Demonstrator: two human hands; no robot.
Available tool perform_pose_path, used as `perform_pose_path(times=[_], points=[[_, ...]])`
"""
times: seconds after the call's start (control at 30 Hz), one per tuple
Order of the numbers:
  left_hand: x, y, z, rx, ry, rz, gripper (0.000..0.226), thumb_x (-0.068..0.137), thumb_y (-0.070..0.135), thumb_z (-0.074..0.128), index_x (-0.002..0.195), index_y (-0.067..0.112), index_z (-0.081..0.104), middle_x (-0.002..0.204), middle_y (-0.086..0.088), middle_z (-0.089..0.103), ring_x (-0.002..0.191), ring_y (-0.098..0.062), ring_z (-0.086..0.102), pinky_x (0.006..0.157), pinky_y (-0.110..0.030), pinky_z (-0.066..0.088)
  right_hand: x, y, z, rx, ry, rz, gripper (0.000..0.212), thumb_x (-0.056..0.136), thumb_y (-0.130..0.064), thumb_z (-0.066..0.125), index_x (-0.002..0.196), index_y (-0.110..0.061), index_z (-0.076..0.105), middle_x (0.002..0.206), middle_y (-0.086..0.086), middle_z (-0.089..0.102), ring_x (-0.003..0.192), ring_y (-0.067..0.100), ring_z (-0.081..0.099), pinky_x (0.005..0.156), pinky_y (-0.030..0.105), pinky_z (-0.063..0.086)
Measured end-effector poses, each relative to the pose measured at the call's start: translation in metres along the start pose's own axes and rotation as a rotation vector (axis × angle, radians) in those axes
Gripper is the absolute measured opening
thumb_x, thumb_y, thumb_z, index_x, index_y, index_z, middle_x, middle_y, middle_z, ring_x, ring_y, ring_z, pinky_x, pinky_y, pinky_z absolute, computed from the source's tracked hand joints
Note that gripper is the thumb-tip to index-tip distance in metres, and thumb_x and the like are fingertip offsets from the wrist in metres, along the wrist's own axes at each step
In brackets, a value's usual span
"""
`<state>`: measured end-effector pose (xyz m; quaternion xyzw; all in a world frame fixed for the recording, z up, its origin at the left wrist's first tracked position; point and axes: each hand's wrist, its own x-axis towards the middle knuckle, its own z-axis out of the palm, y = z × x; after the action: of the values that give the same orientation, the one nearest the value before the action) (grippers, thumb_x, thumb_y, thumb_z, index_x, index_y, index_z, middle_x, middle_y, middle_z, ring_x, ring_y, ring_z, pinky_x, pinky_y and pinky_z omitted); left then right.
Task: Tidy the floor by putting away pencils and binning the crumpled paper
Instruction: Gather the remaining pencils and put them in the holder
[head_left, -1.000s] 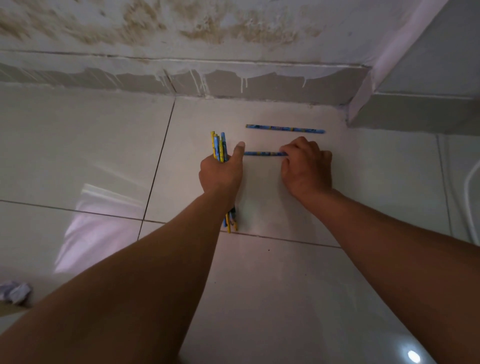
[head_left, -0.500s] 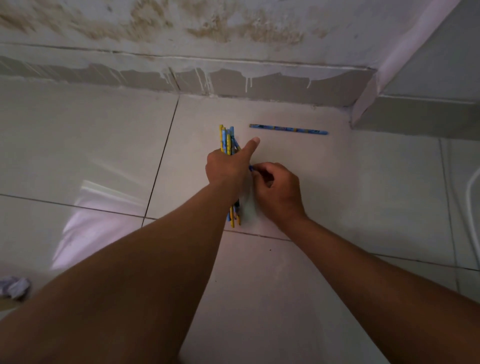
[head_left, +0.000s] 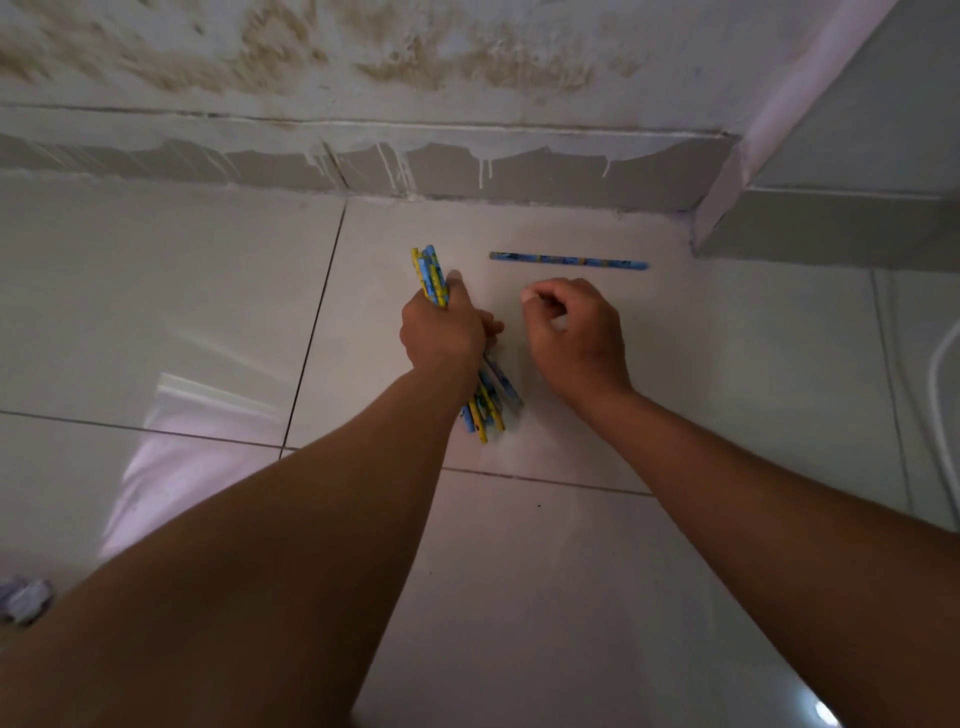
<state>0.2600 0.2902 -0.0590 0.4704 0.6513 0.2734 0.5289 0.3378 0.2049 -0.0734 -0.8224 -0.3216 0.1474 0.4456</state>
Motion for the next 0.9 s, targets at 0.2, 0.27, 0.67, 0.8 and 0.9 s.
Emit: perform_pose_path(times=[0.2, 0.27, 0.67, 0.8, 0.9], points=[[0.015, -0.008, -0.008, -0.007, 0.033, 0.009, 0.039, 0.093, 0.049, 0.056, 0.067, 0.019, 0.052, 0.063, -0.007, 0.054, 0.053, -0.026, 0.053, 0.058, -0.044, 0.059, 0.031, 0.025, -0.010, -0.554, -0.146, 0.000, 0.052, 0.095, -0.021, 0.048, 0.146, -0.018, 0.041, 0.156, 0.001, 0.031, 0.144, 0.024, 0.027, 0.113, 0.045, 0.027], [0.017, -0.008, -0.011, 0.020, 0.060, 0.005, 0.043, 0.087, 0.053, 0.056, 0.062, 0.019, 0.050, 0.064, -0.007, 0.057, 0.062, -0.028, 0.056, 0.074, -0.052, 0.060, 0.040, 0.028, -0.009, -0.644, -0.226, 0.064, 0.057, 0.098, -0.019, 0.041, 0.153, -0.020, 0.024, 0.163, -0.003, 0.015, 0.150, 0.022, 0.011, 0.119, 0.051, 0.015], [-0.001, -0.005, -0.011, 0.022, -0.084, -0.098, 0.068, 0.058, 0.074, 0.079, 0.074, 0.014, 0.051, 0.070, -0.004, 0.050, 0.061, -0.022, 0.049, 0.061, -0.036, 0.050, 0.031, 0.035, -0.008, -0.637, -0.040, -0.101, 0.030, 0.092, -0.023, 0.056, 0.119, -0.019, 0.066, 0.119, 0.006, 0.058, 0.111, 0.034, 0.051, 0.099, 0.045, 0.034], [-0.003, -0.007, -0.008, 0.075, -0.075, -0.093, 0.072, 0.053, 0.077, 0.080, 0.071, 0.013, 0.051, 0.069, -0.004, 0.051, 0.062, -0.022, 0.050, 0.065, -0.038, 0.053, 0.011, 0.035, -0.007, -0.604, -0.010, -0.175, 0.012, 0.087, -0.020, 0.061, 0.092, -0.017, 0.072, 0.095, 0.009, 0.061, 0.090, 0.036, 0.056, 0.074, 0.042, 0.042], [-0.006, -0.010, -0.008, 0.102, -0.069, -0.108, 0.075, 0.045, 0.079, 0.080, 0.068, 0.014, 0.052, 0.067, -0.005, 0.053, 0.062, -0.024, 0.053, 0.065, -0.040, 0.055, -0.005, 0.037, -0.007, -0.536, 0.004, -0.156, 0.006, 0.086, -0.019, 0.063, 0.087, -0.016, 0.068, 0.091, 0.010, 0.060, 0.088, 0.035, 0.057, 0.071, 0.042, 0.044]])
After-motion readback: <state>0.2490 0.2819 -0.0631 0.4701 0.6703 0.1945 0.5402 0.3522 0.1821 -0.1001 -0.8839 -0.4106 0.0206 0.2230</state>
